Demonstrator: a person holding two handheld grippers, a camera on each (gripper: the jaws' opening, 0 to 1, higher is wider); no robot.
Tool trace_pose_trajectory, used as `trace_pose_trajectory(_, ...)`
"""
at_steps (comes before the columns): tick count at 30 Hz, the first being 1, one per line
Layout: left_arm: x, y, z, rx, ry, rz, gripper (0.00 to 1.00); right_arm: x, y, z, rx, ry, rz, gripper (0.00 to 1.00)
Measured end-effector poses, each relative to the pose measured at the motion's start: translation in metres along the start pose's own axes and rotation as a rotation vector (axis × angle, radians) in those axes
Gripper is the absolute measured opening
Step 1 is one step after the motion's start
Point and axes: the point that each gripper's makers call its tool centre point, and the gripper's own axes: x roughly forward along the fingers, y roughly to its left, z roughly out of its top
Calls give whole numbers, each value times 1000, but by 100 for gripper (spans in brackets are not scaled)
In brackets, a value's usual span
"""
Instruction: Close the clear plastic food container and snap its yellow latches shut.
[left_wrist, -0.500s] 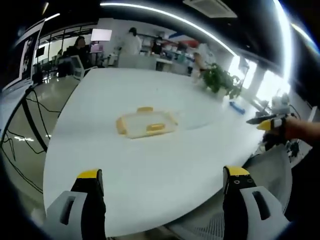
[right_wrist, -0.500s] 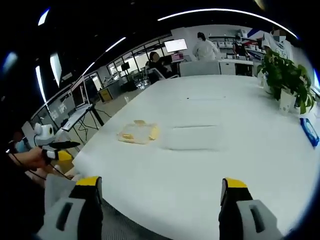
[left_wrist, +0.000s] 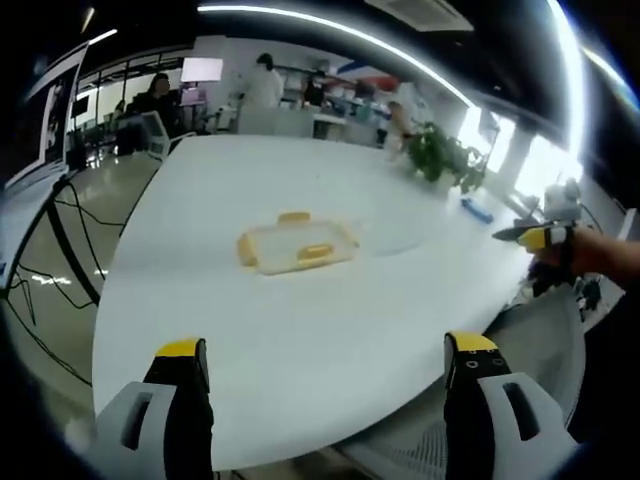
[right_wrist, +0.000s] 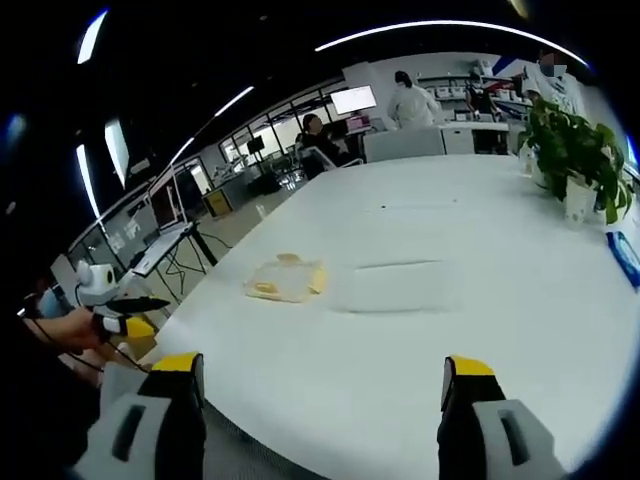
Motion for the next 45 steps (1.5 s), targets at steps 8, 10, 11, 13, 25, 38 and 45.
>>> trace_pose_trajectory(8,-2,-1,-1,1,-9,7,95,0,1,-4,-10,-4,5,100)
trace_pose_trajectory(10,-2,-1,-2,-1,-12,12,96,0,1,-5,-7,1,2,100)
trace_pose_trajectory(11,-2,1,-2,0,-11,20,97,0,0,-5,-7,1,1,100)
trace_pose_trajectory(13,-2,1,-2,-5,-12,25,97,0,-1,-6,-11,4,-6,100)
trace_pose_trajectory(25,-7,4,-6,-20,-6,29,99,0,-1,-9,-8,7,-11,100)
trace_pose_trajectory(38,-6,4,-11,-23,4,30,99,0,-2,-15,-6,17,-10,98)
trace_pose_trajectory(45,-6,2,-13,-32,2,27,99,0,1,-11,-13,14,1,99)
